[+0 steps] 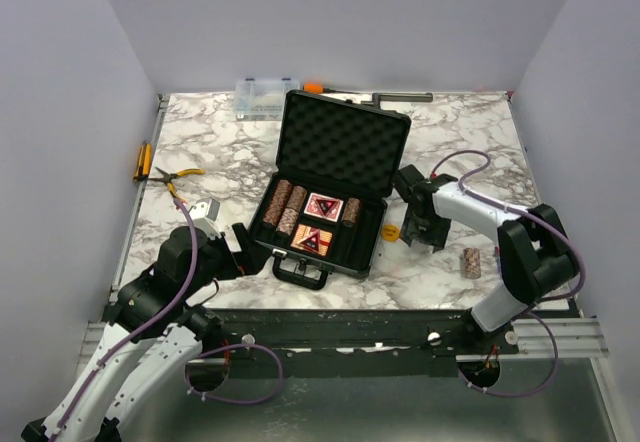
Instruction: Pack up texas hold em set
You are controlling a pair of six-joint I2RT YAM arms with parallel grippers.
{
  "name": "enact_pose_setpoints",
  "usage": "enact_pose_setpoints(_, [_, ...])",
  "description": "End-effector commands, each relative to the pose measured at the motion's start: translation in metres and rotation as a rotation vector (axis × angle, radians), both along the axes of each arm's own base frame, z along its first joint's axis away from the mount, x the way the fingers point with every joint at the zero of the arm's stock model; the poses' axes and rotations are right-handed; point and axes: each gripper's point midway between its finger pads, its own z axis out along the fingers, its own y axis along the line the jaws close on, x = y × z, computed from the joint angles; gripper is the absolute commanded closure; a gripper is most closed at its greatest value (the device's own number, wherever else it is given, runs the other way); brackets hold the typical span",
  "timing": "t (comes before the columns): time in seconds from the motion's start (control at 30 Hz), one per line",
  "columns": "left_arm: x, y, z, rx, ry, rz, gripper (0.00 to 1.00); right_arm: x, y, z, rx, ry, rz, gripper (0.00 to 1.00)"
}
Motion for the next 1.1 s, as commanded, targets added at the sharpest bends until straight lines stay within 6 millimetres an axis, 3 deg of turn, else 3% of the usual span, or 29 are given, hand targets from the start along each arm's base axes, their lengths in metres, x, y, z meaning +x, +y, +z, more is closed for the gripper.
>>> enact_pose_setpoints(0.0, [-0.001,-0.003,-0.001,-0.015,0.005,-0.009,0.02,0.018,0.011,0.031,0.084,-0.12,0.014,0.35])
enact_pose_setpoints(0.07, [-0.001,-0.003,-0.001,-0.013,0.005,-0.012,0.02,0.027,0.009,0.042,0.078,-0.149,-0.011,0.33])
enact_pose_setpoints(0.3, [-0.001,-0.001,0.0,-0.014,-0.007,-0.004,0.01,0.032,-0.05,0.052,0.101,-0.166,-0.29,0.21])
enact_pose_setpoints(0.47, [0.0,0.002,0.002,-0.018,-0.021,0.013,0.01,0.02,-0.09,0.054,0.077,-0.166,-0.45,0.0])
enact_pose_setpoints(0.73, [0.0,0.002,0.002,-0.015,-0.022,0.015,0.01,-0.009,-0.129,0.055,0.046,-0.184,-0.73,0.0])
enact_pose_setpoints(0.9, [0.0,0.003,0.003,-0.018,-0.026,0.017,0.02,-0.026,-0.14,0.044,0.048,-0.18,-0.85,0.0])
enact_pose_setpoints(1.07, [0.0,0.003,0.003,-0.016,-0.027,0.018,0.02,-0.031,-0.13,0.033,0.122,-0.166,-0.907,0.0])
